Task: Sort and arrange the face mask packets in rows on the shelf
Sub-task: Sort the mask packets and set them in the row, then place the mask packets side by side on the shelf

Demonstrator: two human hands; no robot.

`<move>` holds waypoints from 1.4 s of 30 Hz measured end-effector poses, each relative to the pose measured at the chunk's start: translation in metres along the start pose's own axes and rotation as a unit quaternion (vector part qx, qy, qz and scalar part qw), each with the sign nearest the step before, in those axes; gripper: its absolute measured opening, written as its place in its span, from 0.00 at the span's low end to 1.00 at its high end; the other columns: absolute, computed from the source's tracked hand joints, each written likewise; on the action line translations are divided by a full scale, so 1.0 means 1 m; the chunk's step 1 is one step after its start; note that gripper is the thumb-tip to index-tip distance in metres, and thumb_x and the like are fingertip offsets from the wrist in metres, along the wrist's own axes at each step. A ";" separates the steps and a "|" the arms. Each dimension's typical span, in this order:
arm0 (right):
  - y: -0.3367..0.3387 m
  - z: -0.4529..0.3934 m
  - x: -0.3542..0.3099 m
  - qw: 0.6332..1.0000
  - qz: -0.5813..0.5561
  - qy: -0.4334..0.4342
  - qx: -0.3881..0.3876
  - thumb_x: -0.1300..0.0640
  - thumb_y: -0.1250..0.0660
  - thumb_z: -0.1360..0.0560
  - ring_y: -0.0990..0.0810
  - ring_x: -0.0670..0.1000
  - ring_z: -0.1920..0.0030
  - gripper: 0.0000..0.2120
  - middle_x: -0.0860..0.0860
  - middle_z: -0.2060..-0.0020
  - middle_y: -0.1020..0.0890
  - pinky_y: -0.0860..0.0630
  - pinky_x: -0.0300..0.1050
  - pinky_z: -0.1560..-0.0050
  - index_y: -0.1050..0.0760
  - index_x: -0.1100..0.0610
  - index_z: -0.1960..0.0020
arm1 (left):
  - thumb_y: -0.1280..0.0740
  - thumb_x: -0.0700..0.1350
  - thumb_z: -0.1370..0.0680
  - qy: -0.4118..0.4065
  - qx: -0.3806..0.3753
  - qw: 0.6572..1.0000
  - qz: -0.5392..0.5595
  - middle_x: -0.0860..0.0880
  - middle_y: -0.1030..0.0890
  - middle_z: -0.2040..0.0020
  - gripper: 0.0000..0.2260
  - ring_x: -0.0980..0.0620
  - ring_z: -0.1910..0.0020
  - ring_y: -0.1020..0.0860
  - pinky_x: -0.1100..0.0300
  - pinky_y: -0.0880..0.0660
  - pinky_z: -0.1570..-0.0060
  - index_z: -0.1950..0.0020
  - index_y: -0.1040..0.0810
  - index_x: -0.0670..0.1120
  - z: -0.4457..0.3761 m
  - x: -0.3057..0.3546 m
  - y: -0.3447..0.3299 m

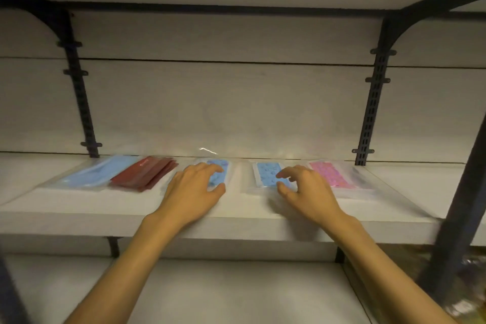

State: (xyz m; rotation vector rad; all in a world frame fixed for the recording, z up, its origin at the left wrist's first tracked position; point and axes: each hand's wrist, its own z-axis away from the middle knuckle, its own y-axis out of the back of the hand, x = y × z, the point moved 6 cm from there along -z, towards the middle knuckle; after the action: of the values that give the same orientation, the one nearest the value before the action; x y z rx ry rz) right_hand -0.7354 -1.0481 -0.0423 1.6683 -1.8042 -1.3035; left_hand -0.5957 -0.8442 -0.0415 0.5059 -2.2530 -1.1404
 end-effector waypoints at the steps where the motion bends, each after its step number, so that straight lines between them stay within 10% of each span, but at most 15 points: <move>1: -0.004 0.003 -0.017 1.000 -0.012 0.006 0.002 0.48 0.35 0.23 0.19 0.50 0.46 0.14 0.47 0.43 0.17 0.25 0.46 0.47 0.20 0.50 0.41 | 0.36 0.55 0.22 0.000 -0.001 1.000 0.002 0.56 0.24 0.33 0.17 0.50 0.35 0.26 0.54 0.29 0.38 0.33 0.25 0.57 0.007 -0.009 0.007; 24: -0.154 0.069 -0.458 0.989 -0.100 0.112 -0.011 0.48 0.35 0.23 0.20 0.43 0.49 0.13 0.42 0.44 0.18 0.22 0.42 0.48 0.22 0.46 0.39 | 0.34 0.51 0.21 0.035 0.070 0.997 -0.013 0.56 0.23 0.40 0.14 0.56 0.42 0.25 0.51 0.27 0.38 0.36 0.26 0.57 0.209 -0.300 0.232; 42: -0.316 -0.024 -0.706 0.987 -0.105 0.121 -0.017 0.49 0.36 0.25 0.18 0.48 0.51 0.14 0.44 0.47 0.17 0.20 0.48 0.53 0.22 0.47 0.41 | 0.34 0.52 0.22 0.107 0.079 0.990 -0.042 0.55 0.22 0.40 0.13 0.54 0.42 0.25 0.53 0.28 0.40 0.38 0.24 0.57 0.213 -0.587 0.330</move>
State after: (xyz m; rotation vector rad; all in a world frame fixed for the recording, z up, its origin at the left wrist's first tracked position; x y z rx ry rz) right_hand -0.3621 -0.3702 -0.0598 1.9472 -1.4912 -1.1452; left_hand -0.3023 -0.2021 -0.0552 0.7567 -2.1615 -0.9035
